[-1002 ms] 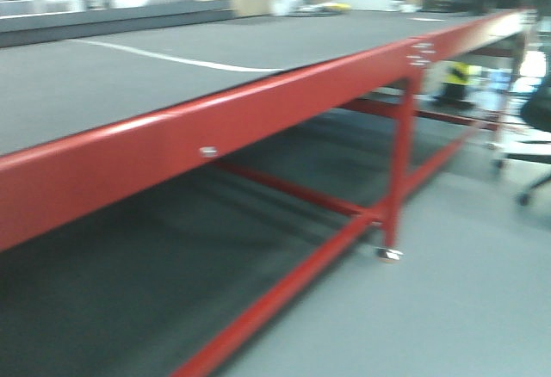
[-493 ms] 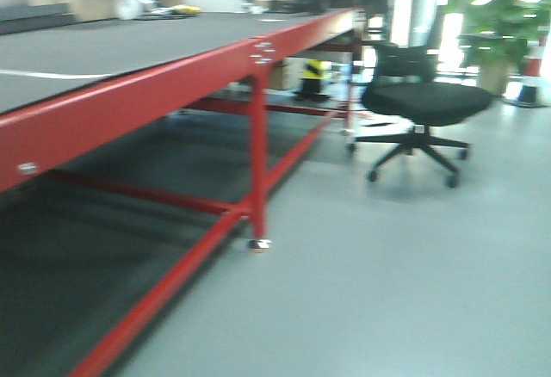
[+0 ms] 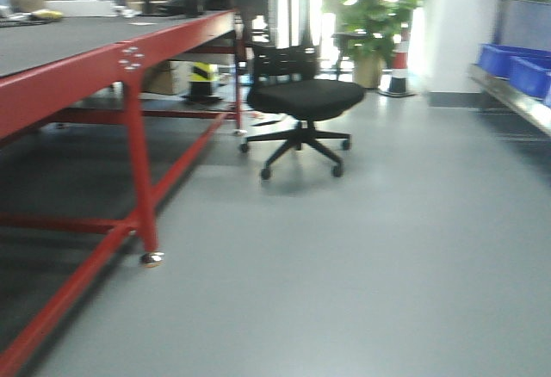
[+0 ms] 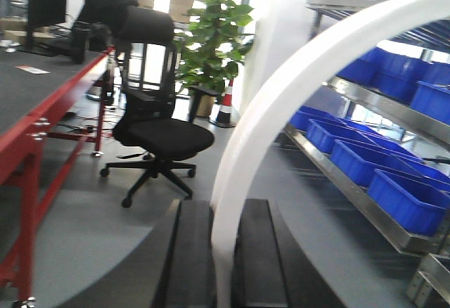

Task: Grab PVC pipe and place in blue bin
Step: 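Drive toward the steel shelf of blue bins carrying the clamps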

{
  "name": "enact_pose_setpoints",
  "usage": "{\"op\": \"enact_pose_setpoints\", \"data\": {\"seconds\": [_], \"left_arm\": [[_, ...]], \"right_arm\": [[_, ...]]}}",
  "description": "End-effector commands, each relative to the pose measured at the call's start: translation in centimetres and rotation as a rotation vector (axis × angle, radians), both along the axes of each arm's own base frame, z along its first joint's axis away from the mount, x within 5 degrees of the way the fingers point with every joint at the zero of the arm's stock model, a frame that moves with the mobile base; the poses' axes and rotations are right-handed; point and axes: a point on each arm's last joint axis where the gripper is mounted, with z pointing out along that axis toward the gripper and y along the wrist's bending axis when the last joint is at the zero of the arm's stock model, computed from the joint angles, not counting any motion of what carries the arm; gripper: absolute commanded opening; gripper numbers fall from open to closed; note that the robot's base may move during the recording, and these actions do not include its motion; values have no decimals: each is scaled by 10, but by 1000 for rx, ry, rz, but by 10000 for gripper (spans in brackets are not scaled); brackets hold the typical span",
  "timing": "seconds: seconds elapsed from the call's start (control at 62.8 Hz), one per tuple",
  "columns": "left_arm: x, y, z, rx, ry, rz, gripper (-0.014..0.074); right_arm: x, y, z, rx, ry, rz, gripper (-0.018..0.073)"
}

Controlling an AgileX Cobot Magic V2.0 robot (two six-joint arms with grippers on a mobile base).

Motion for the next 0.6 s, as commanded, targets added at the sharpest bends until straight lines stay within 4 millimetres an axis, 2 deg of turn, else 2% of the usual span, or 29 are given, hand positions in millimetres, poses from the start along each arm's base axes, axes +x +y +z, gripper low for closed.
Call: {"op": "enact_pose_setpoints", "data": {"seconds": [0.0,0.589], "left_arm": [[-2,1,4,-19,-34,6,-111],[-2,1,5,-20,-38,6,-111]], "right_arm": [[-2,0,2,-1,-27,0,-168],[-2,0,2,-1,-27,0,-168]]}}
